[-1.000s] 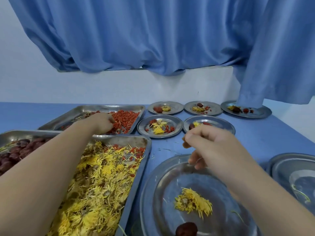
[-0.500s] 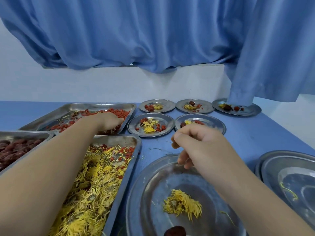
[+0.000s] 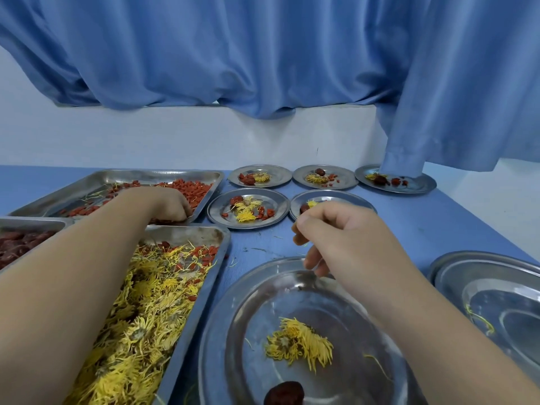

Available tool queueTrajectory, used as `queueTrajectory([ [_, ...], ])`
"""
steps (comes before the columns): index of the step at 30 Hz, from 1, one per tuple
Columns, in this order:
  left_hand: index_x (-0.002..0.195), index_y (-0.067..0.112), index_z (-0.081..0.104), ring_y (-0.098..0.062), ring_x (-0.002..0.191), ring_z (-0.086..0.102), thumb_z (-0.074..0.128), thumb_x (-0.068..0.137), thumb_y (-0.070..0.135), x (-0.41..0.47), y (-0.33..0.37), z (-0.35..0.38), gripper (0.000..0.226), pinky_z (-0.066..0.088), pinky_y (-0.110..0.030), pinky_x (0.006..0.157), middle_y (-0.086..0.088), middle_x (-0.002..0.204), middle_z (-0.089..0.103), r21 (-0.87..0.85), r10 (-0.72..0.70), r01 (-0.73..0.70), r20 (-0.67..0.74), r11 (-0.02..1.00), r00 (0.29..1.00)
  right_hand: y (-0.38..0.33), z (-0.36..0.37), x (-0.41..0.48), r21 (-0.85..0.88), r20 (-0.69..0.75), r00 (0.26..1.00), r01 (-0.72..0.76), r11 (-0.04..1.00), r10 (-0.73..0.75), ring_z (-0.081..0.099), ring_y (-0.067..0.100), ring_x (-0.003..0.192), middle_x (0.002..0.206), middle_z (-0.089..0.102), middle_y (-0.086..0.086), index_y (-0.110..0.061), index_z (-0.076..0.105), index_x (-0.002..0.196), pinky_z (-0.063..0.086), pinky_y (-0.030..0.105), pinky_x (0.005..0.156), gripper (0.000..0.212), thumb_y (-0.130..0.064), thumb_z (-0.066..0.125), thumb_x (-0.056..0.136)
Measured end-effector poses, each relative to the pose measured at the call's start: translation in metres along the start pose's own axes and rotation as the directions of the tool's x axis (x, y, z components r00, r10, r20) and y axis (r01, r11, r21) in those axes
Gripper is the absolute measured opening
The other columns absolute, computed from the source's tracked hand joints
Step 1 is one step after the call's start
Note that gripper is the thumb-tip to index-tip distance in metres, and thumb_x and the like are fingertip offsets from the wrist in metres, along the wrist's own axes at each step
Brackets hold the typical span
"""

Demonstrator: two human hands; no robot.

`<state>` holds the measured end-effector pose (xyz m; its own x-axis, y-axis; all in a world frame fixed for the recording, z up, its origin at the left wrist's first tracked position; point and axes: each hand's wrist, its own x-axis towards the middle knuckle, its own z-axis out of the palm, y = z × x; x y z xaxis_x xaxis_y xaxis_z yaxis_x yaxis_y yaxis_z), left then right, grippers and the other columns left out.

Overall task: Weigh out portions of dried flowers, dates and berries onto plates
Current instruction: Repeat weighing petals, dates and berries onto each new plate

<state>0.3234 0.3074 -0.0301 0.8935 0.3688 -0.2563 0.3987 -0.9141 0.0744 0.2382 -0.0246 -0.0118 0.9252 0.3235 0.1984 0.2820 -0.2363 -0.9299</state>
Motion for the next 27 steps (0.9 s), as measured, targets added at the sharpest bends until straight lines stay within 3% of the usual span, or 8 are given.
queueTrajectory([
  [3, 0.115, 0.025, 0.063, -0.006, 0.081, 0.053, 0.049, 0.095, 0.007, -0.004, 0.003, -0.001, 0.031, 0.049, -0.042, 0.092, 0.009, 0.081, 0.050, -0.008, 0.010, -0.010, -0.001, 1.000, 1.000, -0.001, -0.001, -0.001, 0.020, -0.003, 1.000, 0.001, 1.000, -0.001, 0.059, 0.003, 0.048, 0.075, 0.069, 0.001, -0.025, 0.067, 0.071, 0.052, 0.024, 0.048, 0.019, -0.024, 0.056, 0.087],
  [5, 0.102, 0.022, 0.063, -0.005, 0.061, 0.045, 0.050, 0.094, 0.004, -0.003, 0.002, -0.002, 0.024, 0.049, -0.030, 0.063, 0.007, 0.077, 0.051, -0.032, 0.022, -0.022, -0.017, 0.999, 1.000, -0.002, -0.001, -0.001, 0.032, -0.002, 1.000, 0.007, 0.999, -0.007, 0.058, 0.003, 0.048, 0.074, 0.069, 0.001, -0.026, 0.067, 0.071, 0.051, 0.022, 0.046, 0.020, -0.024, 0.056, 0.087],
  [7, 0.093, 0.021, 0.064, -0.008, 0.059, 0.045, 0.053, 0.092, 0.001, -0.001, -0.001, 0.000, 0.023, 0.036, -0.022, 0.050, 0.004, 0.079, 0.056, -0.056, 0.038, -0.041, -0.047, 0.998, 0.998, -0.003, -0.001, -0.001, 0.038, -0.003, 1.000, 0.016, 0.999, -0.016, 0.057, 0.003, 0.048, 0.072, 0.069, 0.001, -0.027, 0.067, 0.071, 0.049, 0.019, 0.045, 0.021, -0.023, 0.056, 0.088],
  [10, 0.090, 0.021, 0.064, -0.013, 0.075, 0.054, 0.053, 0.088, -0.002, 0.002, -0.006, 0.004, 0.026, 0.042, -0.025, 0.063, 0.001, 0.094, 0.063, -0.072, 0.044, -0.050, -0.093, 0.996, 0.995, -0.003, 0.001, -0.001, 0.041, 0.005, 1.000, 0.023, 0.999, -0.023, 0.056, 0.003, 0.047, 0.070, 0.069, 0.003, -0.020, 0.067, 0.070, 0.048, 0.018, 0.044, 0.021, -0.021, 0.057, 0.088],
  [14, 0.124, 0.025, 0.061, -0.020, 0.103, 0.050, 0.048, 0.086, -0.003, 0.001, -0.003, 0.004, 0.049, 0.043, -0.038, 0.095, -0.001, 0.123, 0.054, -0.016, 0.034, -0.035, -0.057, 0.999, 0.998, -0.003, 0.001, 0.000, 0.028, 0.008, 0.999, 0.038, 0.999, -0.039, 0.057, 0.002, 0.048, 0.070, 0.069, 0.005, -0.018, 0.066, 0.070, 0.049, 0.020, 0.046, 0.022, -0.023, 0.057, 0.088],
  [20, 0.116, 0.024, 0.064, -0.006, 0.060, 0.042, 0.046, 0.093, -0.002, -0.009, 0.006, -0.001, 0.039, 0.051, -0.040, 0.091, 0.010, 0.080, 0.051, 0.002, -0.014, 0.014, -0.037, 1.000, 0.999, -0.003, -0.001, 0.000, -0.009, 0.000, 0.997, 0.081, 0.997, -0.081, 0.059, 0.003, 0.049, 0.069, 0.069, 0.005, -0.015, 0.066, 0.073, 0.052, 0.025, 0.048, 0.018, -0.022, 0.055, 0.086],
  [23, 0.106, 0.021, 0.063, -0.008, 0.059, 0.043, 0.046, 0.094, -0.003, -0.013, 0.011, -0.005, 0.032, 0.042, -0.022, 0.055, 0.007, 0.079, 0.052, 0.003, -0.014, 0.014, -0.016, 1.000, 1.000, -0.004, -0.006, 0.003, -0.033, -0.018, 0.995, 0.100, 0.994, -0.100, 0.060, 0.003, 0.049, 0.066, 0.069, 0.001, -0.014, 0.065, 0.073, 0.054, 0.030, 0.051, 0.019, -0.023, 0.056, 0.087],
  [27, 0.108, 0.019, 0.067, -0.012, 0.062, 0.046, 0.046, 0.092, -0.004, -0.015, 0.014, -0.004, 0.035, 0.040, -0.021, 0.049, 0.002, 0.079, 0.053, 0.030, -0.058, 0.058, -0.012, 0.998, 0.998, -0.004, -0.009, 0.003, -0.046, -0.023, 0.994, 0.109, 0.993, -0.110, 0.060, 0.005, 0.050, 0.066, 0.069, 0.001, -0.013, 0.065, 0.074, 0.055, 0.033, 0.054, 0.020, -0.023, 0.056, 0.088],
])
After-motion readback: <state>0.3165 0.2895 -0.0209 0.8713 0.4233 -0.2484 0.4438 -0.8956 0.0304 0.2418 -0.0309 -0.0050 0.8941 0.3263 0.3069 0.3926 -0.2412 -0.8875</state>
